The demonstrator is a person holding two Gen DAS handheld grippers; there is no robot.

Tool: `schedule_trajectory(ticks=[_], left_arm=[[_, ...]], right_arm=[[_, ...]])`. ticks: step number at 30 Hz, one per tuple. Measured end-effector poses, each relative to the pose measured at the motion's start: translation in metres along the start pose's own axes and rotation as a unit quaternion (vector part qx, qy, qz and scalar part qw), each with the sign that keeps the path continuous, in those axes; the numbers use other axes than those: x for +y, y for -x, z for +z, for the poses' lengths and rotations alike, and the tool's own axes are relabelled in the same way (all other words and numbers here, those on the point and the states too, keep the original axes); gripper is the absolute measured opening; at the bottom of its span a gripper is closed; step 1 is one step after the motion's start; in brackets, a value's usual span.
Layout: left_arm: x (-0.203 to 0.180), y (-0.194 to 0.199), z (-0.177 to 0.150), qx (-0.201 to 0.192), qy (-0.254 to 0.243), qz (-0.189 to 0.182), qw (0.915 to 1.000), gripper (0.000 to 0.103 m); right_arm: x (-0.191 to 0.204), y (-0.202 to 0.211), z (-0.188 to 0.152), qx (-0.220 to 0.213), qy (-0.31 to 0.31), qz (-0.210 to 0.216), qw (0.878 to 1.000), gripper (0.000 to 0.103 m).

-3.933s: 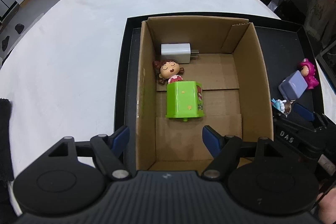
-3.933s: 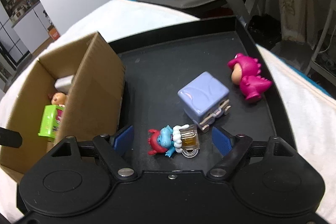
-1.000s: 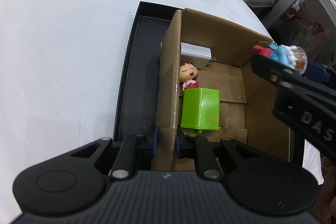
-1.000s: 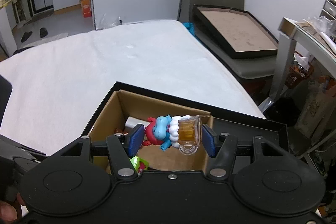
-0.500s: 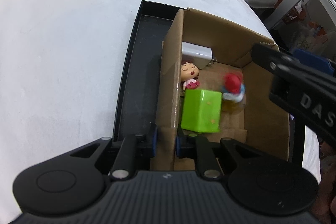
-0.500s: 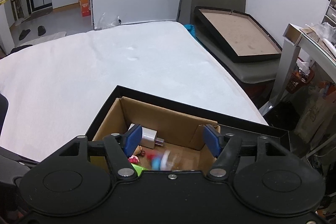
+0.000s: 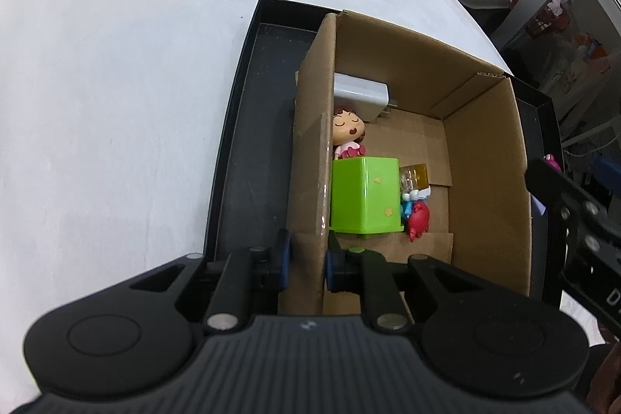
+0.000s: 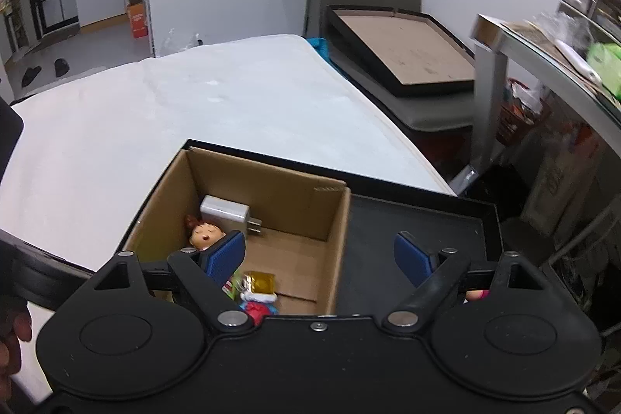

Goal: Organize rigid objects
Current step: 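Carry the figurine into the box beside the green cube and release, then move the right gripper to the lavender cube toy and close on it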

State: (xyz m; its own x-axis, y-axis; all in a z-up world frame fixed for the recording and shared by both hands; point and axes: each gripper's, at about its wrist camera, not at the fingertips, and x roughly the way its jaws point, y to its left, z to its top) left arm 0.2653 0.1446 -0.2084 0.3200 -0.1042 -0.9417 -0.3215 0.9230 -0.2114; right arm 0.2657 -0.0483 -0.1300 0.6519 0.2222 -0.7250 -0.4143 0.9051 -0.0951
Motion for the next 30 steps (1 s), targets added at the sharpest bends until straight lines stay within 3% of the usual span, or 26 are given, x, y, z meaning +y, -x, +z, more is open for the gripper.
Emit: schedule_trajectory(ticks=[9,19,30], left_arm=[[-0.012,0.019,-0.003,-0.015,-0.001,0.030,0.9995,0.021],[-0.029,0.035,-0.009,-0.031,-0.012,0.060,0.9976,0.048],[-0.046,0.034,-0.011,-0.032,-0.021,0.086,0.9955,0.055]], right_arm=[[-0.027,0.010,-0.020,-0.003,-0.021,0.014,1.000,0.086],[-0.051,0.015,-0.041,0.003,-0.048,0.025,0.999,0.086],[-0.086,0.011,-0.058,0.003,-0.091,0.015,0.996,0.086]])
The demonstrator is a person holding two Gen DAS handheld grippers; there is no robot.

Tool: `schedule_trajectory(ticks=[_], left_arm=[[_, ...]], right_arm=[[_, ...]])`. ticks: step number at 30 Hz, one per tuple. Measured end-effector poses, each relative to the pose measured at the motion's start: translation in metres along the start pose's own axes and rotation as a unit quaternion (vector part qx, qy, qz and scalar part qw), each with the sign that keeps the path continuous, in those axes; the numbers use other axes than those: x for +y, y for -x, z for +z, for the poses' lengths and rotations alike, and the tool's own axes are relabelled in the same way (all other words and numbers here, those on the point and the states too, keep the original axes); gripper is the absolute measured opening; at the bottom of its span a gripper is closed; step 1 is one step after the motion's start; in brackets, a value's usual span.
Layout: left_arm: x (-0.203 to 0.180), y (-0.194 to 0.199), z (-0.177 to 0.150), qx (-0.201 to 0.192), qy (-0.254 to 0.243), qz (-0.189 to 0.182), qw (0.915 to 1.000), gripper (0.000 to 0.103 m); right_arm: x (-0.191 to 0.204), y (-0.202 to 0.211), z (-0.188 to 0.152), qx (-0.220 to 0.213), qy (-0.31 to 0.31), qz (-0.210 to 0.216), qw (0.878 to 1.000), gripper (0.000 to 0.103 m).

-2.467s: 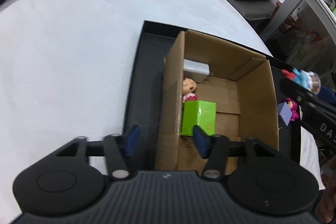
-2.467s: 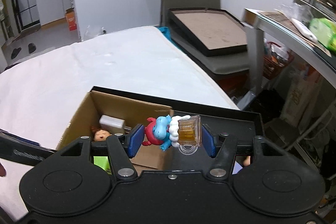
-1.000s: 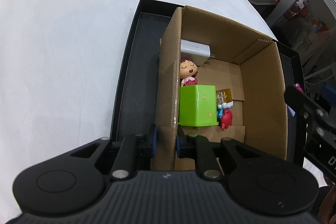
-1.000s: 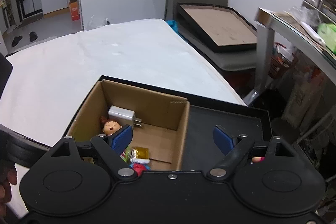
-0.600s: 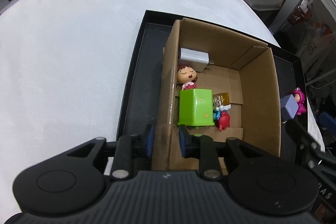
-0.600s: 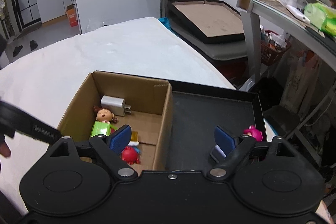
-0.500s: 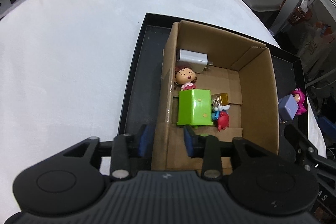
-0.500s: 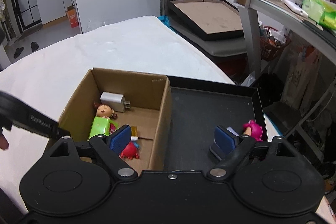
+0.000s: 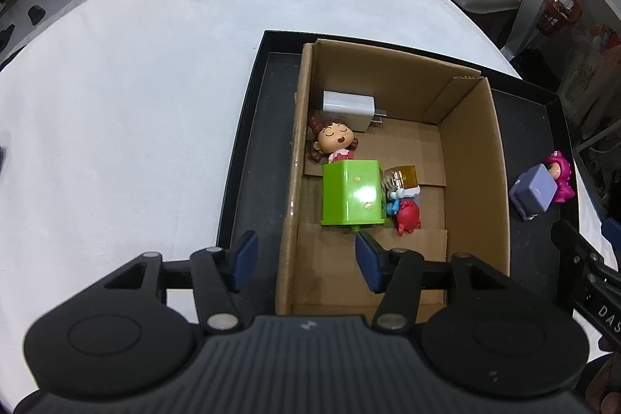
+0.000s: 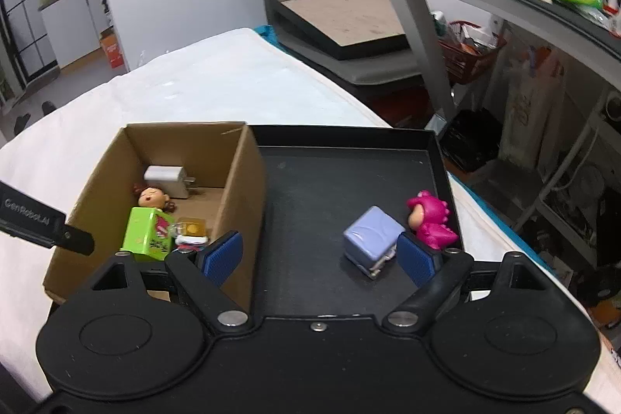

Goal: Organize rigid objects
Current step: 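Move the right gripper to the lavender cube toy and close on it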

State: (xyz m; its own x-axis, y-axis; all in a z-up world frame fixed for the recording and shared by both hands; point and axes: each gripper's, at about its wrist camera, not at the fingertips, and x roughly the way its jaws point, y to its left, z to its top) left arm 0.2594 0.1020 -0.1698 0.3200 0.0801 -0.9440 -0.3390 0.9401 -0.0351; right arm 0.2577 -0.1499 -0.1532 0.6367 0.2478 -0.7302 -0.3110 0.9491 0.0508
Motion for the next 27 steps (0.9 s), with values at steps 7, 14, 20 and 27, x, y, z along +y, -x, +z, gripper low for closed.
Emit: schedule_trajectory(ticks=[7,14,20,27], left_arm=[[-0.008,-0.001,-0.002,0.006,-0.006,0.018,0.9998,0.057],[-0.017,-0.005,0.000,0.010,-0.020,0.035,0.9991,0.058],[-0.021,-0.006,0.006,0.014,-0.020,0.046,0.9986,0.058],[-0.028,-0.008,0.014,0.012,-0.031,0.061,0.9976,0.058]], right_arm=[[-0.018,-0.006,-0.007,-0.009,-0.014,-0.016,1.000,0.086],[-0.040,-0.017,-0.016,-0.019,-0.055,-0.024,0.998,0.086],[-0.049,-0.030,-0.019,-0.022,-0.077,-0.022,0.997,0.086],[-0.053,-0.041,-0.018,-0.025,-0.090,-0.021,0.995,0.086]])
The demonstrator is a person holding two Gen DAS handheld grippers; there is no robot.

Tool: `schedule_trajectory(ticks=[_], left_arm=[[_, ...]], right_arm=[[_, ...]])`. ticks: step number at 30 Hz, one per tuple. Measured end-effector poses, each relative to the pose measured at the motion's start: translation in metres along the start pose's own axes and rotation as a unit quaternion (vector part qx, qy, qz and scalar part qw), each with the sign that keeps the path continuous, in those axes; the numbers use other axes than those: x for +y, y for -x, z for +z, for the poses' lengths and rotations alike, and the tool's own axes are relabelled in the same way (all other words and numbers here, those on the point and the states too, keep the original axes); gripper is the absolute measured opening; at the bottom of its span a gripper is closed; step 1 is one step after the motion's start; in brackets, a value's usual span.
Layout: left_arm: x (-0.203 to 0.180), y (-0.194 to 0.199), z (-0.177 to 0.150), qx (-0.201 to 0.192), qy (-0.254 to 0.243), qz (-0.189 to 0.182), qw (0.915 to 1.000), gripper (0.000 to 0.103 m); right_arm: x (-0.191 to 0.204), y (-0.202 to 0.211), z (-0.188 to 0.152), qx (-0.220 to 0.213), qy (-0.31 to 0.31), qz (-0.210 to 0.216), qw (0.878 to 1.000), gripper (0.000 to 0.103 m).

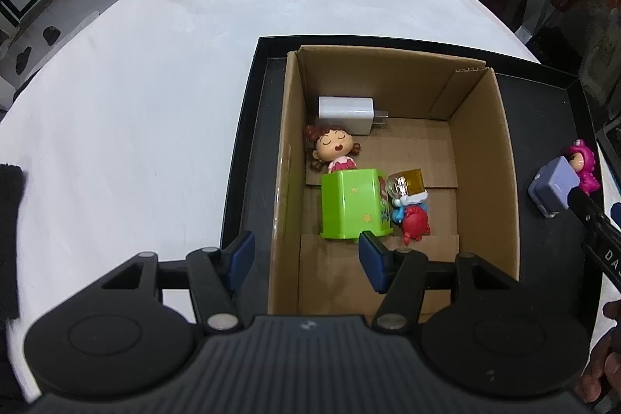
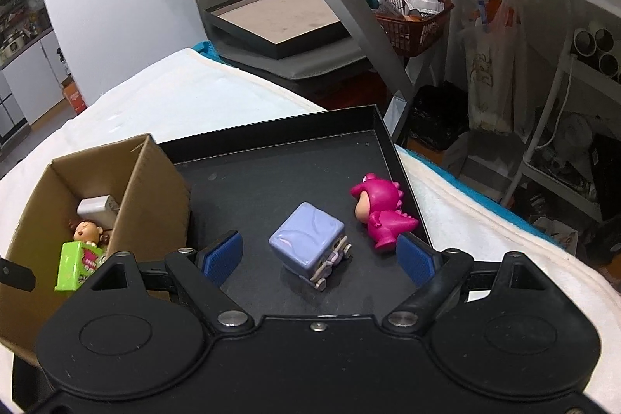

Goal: Organize rigid objects
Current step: 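Move the right gripper to the lavender cube toy and close on it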

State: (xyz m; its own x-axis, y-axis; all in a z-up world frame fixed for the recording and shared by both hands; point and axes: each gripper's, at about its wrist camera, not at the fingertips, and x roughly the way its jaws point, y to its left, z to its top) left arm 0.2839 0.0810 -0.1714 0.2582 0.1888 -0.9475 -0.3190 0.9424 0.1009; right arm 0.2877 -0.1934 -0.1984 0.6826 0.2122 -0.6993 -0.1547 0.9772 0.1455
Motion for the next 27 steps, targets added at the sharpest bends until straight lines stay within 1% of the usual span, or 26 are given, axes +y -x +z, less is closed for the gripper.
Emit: schedule_trajectory(ticks=[3,8,13,18,20,21,22,23,24,25,27], left_arm=[[-0.002,-0.004,0.003,0.004,-0.002,0.004,1.0000,0.058],[-0.005,-0.010,0.007,0.009,-0.009,0.013,0.9998,0.058],[-0.005,-0.013,0.011,0.012,-0.013,0.017,0.9997,0.058],[-0.001,-0.017,0.013,0.015,-0.007,0.021,0.9996,0.058],[-0.002,-0.018,0.013,0.015,-0.007,0.018,0.9997,0.058],[-0.002,-0.018,0.012,0.015,-0.008,0.017,0.9997,0.058],[-0.002,-0.018,0.011,0.015,-0.008,0.015,0.9997,0.058],[-0.002,-0.019,0.010,0.016,-0.009,0.015,0.9997,0.058],[-0.002,-0.019,0.009,0.017,-0.008,0.014,0.9997,0.058],[-0.001,-0.019,0.008,0.017,-0.007,0.014,0.9997,0.058],[-0.001,-0.017,0.006,0.015,-0.006,0.010,0.9998,0.058]], right_arm=[[0.001,-0.007,0.001,0.002,-0.006,0.007,1.000,0.086],[0.004,-0.024,0.002,0.016,-0.013,0.008,1.000,0.086],[0.003,-0.047,0.001,0.027,-0.029,-0.022,0.999,0.086],[0.004,-0.059,0.000,0.032,-0.032,-0.041,0.998,0.085],[0.004,-0.061,-0.002,0.037,-0.033,-0.043,0.998,0.081],[0.005,-0.062,-0.002,0.041,-0.030,-0.046,0.998,0.075],[0.006,-0.061,-0.004,0.047,-0.025,-0.051,0.997,0.064],[0.006,-0.061,-0.005,0.055,-0.021,-0.059,0.997,0.059],[0.007,-0.061,-0.006,0.063,-0.019,-0.068,0.995,0.051],[0.006,-0.060,-0.009,0.070,-0.019,-0.076,0.994,0.046],[0.006,-0.057,-0.011,0.072,-0.015,-0.083,0.994,0.045]])
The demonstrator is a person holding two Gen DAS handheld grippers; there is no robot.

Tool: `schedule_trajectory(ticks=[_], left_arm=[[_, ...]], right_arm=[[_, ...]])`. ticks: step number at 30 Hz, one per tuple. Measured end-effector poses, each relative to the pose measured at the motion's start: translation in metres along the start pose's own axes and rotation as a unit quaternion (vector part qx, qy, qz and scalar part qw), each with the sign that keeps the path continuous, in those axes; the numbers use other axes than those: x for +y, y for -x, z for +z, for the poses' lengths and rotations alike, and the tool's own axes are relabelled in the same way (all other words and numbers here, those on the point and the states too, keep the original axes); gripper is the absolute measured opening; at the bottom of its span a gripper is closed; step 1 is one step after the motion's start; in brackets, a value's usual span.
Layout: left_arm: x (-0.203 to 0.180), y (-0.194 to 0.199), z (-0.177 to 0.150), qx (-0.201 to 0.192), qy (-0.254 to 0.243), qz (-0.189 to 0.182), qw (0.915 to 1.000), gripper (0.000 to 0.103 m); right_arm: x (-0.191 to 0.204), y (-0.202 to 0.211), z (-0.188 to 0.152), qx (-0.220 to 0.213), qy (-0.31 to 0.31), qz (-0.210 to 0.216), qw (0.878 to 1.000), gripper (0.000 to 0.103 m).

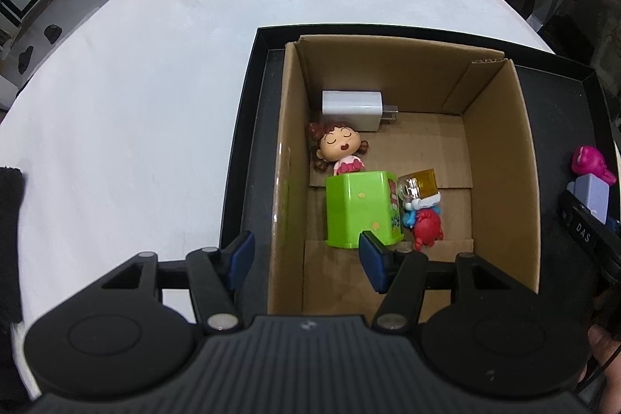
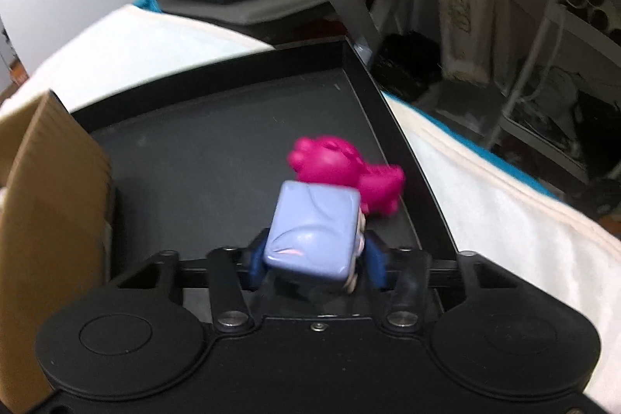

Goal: Organize rigid objects
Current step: 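Move the right gripper to the lavender cube toy and close on it, then carry the lavender cube into the box and open the right gripper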

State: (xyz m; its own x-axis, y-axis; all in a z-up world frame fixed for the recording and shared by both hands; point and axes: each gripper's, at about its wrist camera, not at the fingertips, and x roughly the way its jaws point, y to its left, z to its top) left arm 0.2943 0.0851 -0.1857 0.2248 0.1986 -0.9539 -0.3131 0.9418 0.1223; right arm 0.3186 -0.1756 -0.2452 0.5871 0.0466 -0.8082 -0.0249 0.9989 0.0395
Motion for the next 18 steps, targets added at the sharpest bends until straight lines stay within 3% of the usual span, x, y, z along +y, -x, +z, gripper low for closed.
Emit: schedule_trajectory(ticks=[18], left_arm=[[0.019,0.018,-0.012,-0.027,0.026,-0.033,0.9987,0.058]], right_arm=[[-0.003,0.043,0.001,-0.025,0.013,0.010,1.000,0.042]])
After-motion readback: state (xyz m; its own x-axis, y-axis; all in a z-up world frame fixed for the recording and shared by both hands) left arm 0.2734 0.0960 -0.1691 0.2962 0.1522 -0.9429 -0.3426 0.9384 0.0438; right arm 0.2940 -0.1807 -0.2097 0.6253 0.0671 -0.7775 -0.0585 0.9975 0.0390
